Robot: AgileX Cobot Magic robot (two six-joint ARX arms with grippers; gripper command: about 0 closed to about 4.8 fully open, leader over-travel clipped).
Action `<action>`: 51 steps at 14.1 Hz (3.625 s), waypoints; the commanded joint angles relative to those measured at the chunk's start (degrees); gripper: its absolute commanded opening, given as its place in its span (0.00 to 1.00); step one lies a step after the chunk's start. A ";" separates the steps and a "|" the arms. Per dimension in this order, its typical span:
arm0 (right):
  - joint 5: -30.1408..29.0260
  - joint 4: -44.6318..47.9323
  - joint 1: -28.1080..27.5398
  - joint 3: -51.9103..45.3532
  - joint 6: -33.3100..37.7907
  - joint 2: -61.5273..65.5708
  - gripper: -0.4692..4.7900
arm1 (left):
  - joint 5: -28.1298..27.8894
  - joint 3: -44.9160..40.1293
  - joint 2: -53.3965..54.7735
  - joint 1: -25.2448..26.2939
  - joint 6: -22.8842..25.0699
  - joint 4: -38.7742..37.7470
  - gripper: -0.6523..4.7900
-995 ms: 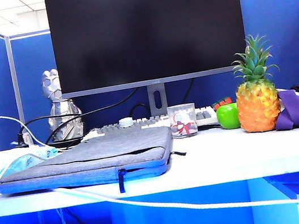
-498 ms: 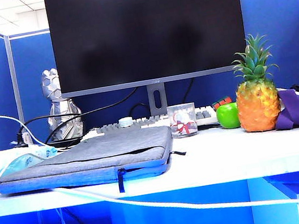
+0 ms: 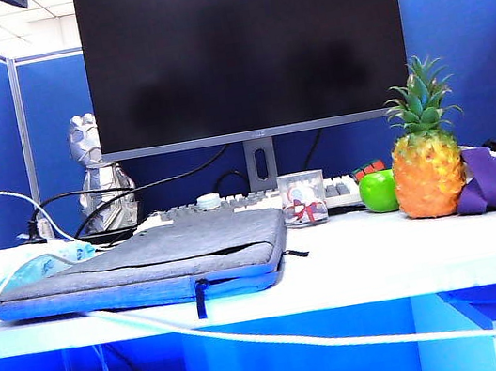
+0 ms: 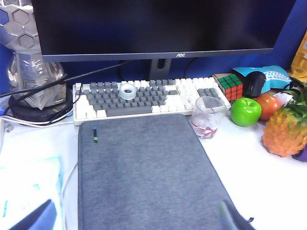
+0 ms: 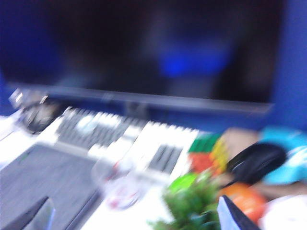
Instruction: Pick up the pineapple and place it above the gray bag.
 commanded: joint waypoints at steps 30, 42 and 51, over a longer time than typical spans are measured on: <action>-4.66 -7.67 0.79 25.20 -4.52 30.29 0.08 | -1.44 0.39 8.48 -4.02 -6.47 4.63 1.00; -12.55 -10.73 16.83 43.82 1.16 20.72 0.08 | 1.20 5.20 6.36 -4.59 -3.78 1.36 1.00; -10.29 -11.39 26.18 45.79 -2.12 33.77 0.08 | -6.80 7.06 4.90 5.35 1.51 -6.93 1.00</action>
